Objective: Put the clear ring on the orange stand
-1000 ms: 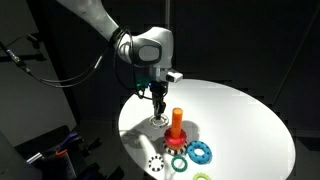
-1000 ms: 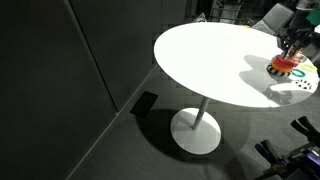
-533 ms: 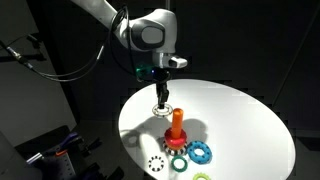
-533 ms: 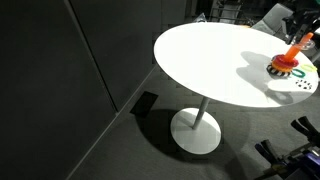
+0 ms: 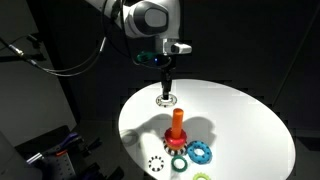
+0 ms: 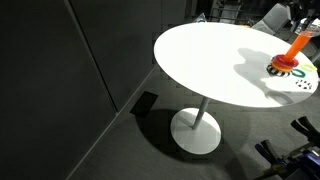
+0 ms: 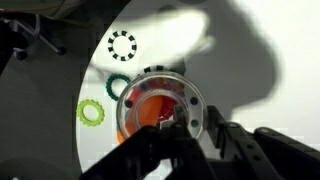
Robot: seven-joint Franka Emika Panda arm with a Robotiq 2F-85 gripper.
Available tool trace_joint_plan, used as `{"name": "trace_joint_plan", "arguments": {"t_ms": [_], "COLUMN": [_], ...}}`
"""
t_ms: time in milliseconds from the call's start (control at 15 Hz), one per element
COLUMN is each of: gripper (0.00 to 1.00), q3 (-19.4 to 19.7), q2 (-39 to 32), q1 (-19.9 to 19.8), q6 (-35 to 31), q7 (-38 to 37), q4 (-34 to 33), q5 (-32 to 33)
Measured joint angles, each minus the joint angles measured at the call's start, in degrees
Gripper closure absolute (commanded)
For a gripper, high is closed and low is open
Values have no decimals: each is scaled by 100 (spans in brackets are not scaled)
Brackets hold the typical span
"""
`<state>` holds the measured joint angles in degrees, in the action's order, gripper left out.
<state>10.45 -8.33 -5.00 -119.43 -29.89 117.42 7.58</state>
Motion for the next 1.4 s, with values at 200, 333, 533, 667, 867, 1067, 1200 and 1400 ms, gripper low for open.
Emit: {"name": "trace_joint_plan", "arguments": {"t_ms": [200,333,533,667,867,1067,1200,1400], "gripper": [91,91,92,92,92,92,92,92], "q3": [20,34,64,89,150,207,235,266], "q2": [-2,-9,-43,-84,-208,-393,-525,-722], "q1": [-9,-28,-69,-113,-176,-228,-255,-275], "q6": [154,249,333,371,385,386,386,386], "q7": [-151,-201,-238,-242,-243,-243,-243,-243], "q4": [-142,-218,-320,-378,-479,-621,-730,-897], "q5": [2,2,2,2,2,2,-1,-24]}}
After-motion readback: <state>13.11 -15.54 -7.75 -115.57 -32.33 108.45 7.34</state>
